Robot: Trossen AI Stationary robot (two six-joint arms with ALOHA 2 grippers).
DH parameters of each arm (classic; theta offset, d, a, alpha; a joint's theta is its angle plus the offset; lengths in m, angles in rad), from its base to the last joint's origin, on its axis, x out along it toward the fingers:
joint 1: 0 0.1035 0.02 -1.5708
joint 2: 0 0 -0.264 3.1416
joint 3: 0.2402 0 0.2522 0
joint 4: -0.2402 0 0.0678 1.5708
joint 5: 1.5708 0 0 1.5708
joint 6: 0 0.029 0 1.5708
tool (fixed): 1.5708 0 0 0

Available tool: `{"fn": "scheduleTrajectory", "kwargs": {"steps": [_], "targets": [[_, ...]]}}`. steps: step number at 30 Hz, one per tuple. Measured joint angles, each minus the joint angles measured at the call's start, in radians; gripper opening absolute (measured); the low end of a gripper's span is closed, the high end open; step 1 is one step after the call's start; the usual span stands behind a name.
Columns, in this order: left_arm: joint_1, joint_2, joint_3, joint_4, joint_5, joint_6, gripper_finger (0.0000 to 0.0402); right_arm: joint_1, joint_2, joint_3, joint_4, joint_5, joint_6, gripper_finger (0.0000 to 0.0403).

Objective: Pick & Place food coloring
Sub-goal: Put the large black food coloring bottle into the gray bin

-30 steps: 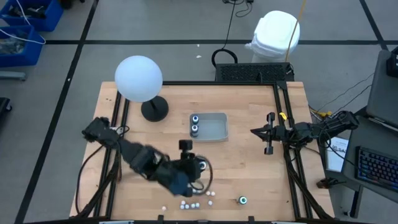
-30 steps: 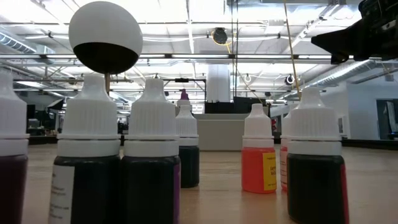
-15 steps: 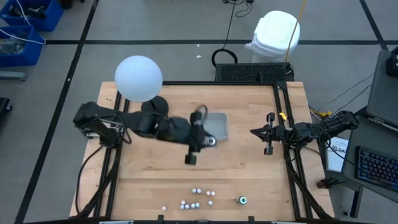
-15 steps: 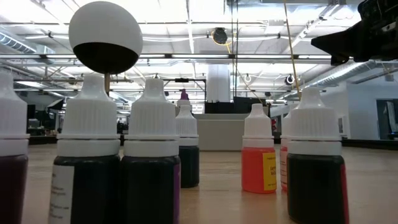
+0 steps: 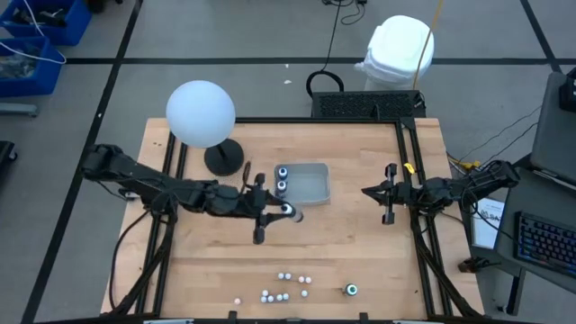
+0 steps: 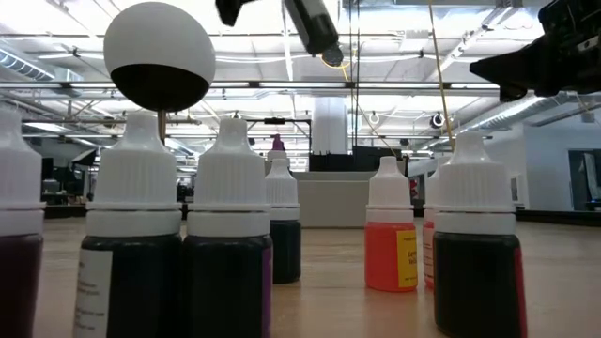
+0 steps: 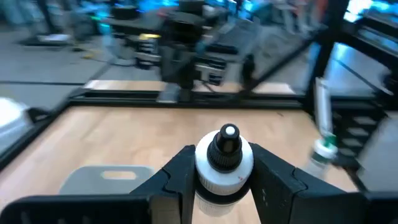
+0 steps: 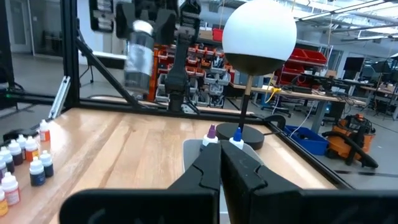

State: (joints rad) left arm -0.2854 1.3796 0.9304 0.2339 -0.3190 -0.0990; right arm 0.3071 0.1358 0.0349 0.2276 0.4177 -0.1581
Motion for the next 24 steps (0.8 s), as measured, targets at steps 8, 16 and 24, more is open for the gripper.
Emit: {"fn": "scheduleTrajectory", "kwargs": {"steps": [8, 16, 24], "targets": [[-0.045, 0.061, -0.054, 0.118, -0.208, -0.070, 0.0124, 0.000, 0.006, 0.000, 0.002, 0.000, 0.015, 0.0000], [-0.038, 0.105, -0.053, 0.121, -0.262, -0.095, 0.0124, 0.000, 0.008, 0.000, 0.003, 0.000, 0.013, 0.0000], [-0.010, 0.123, -0.055, 0.108, -0.307, -0.113, 0.0124, 0.000, 0.009, 0.000, 0.007, 0.000, 0.012, 0.0000]]}}
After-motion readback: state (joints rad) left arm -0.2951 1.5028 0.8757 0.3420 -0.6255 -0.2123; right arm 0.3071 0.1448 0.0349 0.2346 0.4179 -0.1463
